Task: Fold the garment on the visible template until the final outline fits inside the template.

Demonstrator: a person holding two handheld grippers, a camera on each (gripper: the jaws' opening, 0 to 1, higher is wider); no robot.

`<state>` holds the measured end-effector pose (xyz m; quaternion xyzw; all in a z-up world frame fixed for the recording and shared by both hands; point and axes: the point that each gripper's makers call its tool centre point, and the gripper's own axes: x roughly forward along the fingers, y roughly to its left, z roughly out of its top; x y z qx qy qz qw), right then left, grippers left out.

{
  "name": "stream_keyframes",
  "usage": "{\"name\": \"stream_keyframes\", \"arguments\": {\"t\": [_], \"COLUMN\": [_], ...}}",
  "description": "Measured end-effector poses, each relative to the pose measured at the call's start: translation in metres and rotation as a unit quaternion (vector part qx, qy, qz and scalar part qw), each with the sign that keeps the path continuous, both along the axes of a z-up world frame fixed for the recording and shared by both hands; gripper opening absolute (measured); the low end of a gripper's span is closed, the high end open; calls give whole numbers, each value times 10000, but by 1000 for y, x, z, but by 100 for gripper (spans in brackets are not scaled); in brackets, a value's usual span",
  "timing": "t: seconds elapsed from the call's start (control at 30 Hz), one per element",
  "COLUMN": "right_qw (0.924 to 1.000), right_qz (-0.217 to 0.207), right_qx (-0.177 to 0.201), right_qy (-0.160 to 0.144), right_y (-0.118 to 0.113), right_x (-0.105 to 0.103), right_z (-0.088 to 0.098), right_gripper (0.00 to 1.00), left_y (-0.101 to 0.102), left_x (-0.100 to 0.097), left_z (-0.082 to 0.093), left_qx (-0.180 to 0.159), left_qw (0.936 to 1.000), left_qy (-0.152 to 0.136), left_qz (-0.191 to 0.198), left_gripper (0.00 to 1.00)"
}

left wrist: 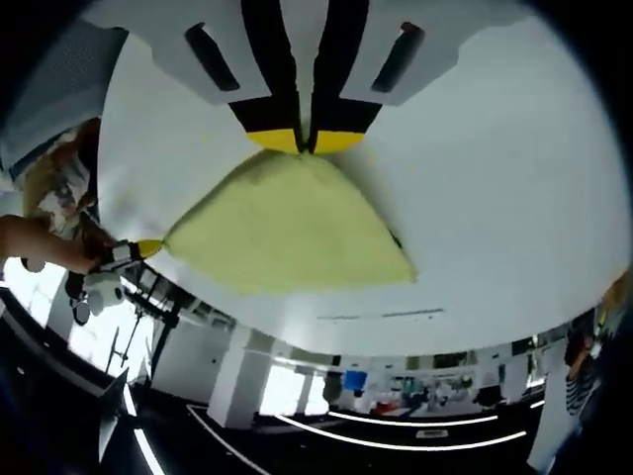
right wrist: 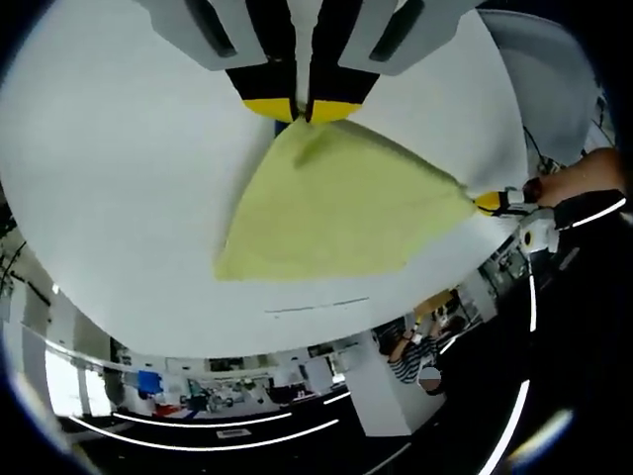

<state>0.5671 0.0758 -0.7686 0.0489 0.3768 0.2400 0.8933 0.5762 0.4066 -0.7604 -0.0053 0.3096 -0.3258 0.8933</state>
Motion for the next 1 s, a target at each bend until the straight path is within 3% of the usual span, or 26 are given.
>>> {"name": "stream_keyframes", "arguments": {"t": [0.5, 1.0], "right_qw": [9979, 9931], "right_qz": [356, 775], "right_qx": [-513, -868], "right_qy": [-170, -163], "right_y": [-11, -13], "right_x": [-4, -19], "right_z": [2, -1], "right_gripper": [0, 0], "left_y": [9, 8], "left_x": [-4, -24], "left_z": [-6, -13], "left_qx": [273, 399], "left_qw": [9996, 9989], "left_qy": [63, 164], "left_qz": [-75, -205], "left_gripper": [0, 0]}}
